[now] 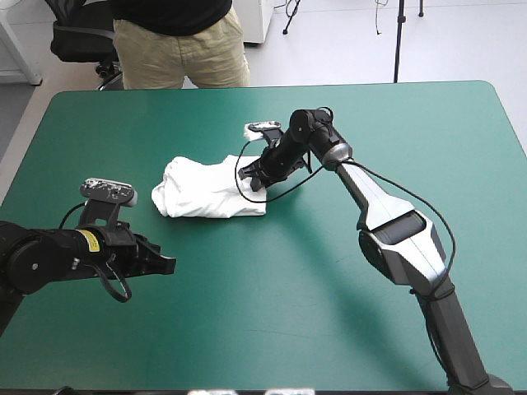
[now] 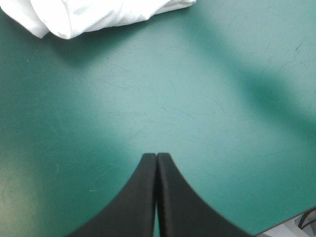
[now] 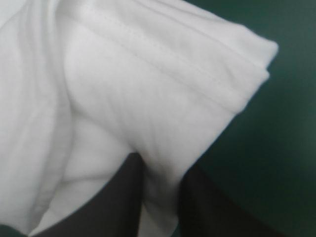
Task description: Fold the cloth
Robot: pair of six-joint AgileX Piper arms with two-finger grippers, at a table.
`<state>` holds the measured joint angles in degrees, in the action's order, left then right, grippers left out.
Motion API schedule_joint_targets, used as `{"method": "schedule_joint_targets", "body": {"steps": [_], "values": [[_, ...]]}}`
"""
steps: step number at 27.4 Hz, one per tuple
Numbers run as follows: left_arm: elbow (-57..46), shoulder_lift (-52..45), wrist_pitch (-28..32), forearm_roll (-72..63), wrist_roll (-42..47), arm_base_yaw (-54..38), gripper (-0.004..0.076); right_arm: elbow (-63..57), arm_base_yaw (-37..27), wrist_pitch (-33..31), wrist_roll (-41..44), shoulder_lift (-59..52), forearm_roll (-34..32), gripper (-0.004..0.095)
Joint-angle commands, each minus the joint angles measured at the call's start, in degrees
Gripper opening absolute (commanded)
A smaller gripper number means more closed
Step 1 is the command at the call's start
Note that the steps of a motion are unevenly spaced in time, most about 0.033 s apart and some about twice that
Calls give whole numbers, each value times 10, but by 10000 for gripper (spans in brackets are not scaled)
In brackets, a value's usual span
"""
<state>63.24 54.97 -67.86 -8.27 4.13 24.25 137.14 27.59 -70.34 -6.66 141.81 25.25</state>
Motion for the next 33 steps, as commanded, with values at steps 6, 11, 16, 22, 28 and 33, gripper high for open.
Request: {"method": "schedule_joint_targets", "body": {"steps": [6,11,16,22,28,33], "values": [[14,-6,7,-12,7,-1,-17,13,0,53,-132,-34,21,-17],[14,-6,4,-19,24,-1,-17,12,-1,24,-147,-39,-17,-17],[14,-6,3,-40,33,-1,-17,-41,-4,30,-123,-89,-92,-17],[14,-6,16,-52,34,-1,-17,-140,-40,62,-111,-158,-123,-17],[14,-6,21,-84,34,-1,-17,-248,-93,100,-60,-218,-228,-17],[14,-6,25,-83,32,-1,-17,-319,-137,119,-37,-268,-289,-17]]}}
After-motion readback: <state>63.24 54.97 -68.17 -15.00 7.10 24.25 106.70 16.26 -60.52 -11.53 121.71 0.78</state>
